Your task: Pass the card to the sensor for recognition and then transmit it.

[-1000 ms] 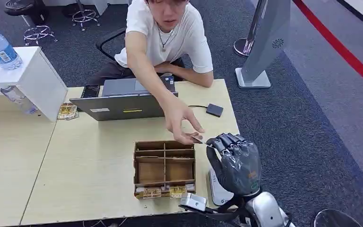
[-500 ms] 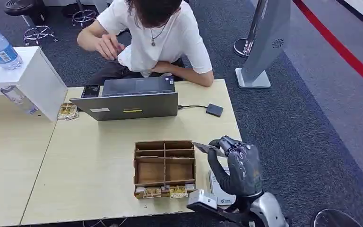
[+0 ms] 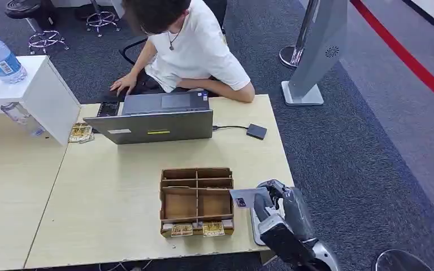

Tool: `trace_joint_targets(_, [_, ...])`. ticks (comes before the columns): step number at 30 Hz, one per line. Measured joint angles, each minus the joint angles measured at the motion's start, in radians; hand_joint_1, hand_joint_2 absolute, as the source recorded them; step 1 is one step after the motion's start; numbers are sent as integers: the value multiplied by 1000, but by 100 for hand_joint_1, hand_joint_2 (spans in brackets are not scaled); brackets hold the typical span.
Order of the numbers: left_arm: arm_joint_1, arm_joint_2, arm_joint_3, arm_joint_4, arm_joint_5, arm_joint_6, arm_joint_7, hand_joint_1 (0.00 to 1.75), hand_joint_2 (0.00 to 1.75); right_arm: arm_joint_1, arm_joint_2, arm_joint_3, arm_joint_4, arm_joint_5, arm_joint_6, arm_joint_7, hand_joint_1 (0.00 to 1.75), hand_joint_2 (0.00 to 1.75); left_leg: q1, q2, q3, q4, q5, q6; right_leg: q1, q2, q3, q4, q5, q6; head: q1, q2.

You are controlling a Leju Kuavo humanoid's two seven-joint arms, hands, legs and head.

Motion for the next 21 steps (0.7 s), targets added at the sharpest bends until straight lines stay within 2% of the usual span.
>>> trace_joint_targets(8, [0,0,0,0,1,2,0,0,0,30,-13,-34,67,-328,56,-34,175,175,0,0,0,0,0,0,0,0,0,0,0,0,0,0])
trace_joint_targets(16, [0,0,0,0,2,3,0,0,0,44,-7,-35,126,-480,68,-50,175,175,0,0,0,0,0,0,0,0,0,0,0,0,0,0])
trace_joint_targets(21, [0,0,0,0,2,3,0,0,0,45,-7,-47,169,-528,71,-50,175,175,0,0,0,0,0,0,0,0,0,0,0,0,0,0])
